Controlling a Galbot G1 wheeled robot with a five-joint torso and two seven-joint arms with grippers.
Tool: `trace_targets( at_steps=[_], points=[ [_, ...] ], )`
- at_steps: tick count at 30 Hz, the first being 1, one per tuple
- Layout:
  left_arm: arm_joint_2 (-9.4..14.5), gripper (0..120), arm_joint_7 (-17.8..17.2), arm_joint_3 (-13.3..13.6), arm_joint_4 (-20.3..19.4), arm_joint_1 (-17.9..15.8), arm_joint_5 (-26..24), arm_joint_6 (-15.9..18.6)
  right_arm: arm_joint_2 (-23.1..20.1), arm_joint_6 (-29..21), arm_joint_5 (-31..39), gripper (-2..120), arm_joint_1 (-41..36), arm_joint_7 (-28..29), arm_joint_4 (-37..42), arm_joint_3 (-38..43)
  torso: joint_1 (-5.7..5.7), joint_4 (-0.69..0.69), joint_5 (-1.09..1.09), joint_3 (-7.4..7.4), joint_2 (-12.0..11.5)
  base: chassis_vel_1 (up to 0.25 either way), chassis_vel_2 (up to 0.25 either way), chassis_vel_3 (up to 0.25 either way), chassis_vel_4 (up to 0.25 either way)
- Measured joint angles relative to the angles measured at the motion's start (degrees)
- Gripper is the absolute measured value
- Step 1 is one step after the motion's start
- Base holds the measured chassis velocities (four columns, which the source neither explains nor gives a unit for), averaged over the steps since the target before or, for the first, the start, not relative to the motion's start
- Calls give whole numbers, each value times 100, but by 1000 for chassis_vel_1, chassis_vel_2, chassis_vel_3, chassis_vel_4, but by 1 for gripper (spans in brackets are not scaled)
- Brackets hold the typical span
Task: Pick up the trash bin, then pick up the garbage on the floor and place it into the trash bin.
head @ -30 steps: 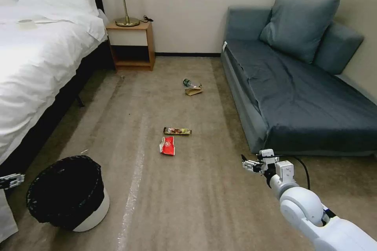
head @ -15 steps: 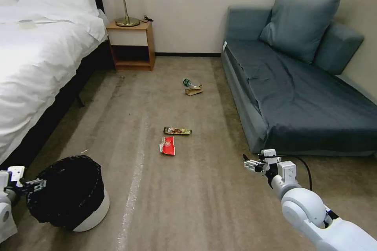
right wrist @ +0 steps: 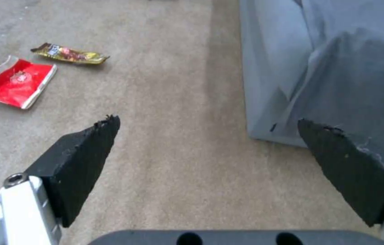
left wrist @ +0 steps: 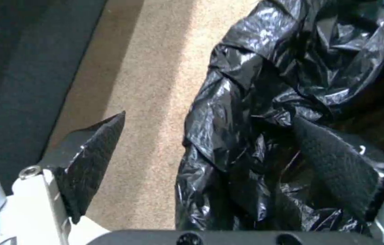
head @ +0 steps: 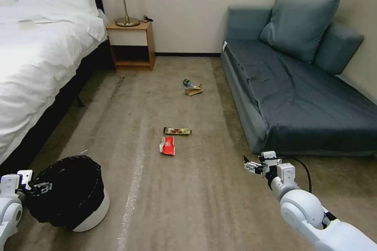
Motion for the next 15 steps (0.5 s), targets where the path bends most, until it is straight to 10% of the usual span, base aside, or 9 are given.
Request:
trace_targets(
  at_steps=[15],
  points=[
    [-132,82,76,220,410,-391,232,-91,36,69,-6,100,131,-22,-156,-120,0,-1,0,0,0,0,0,0,0]
  ],
)
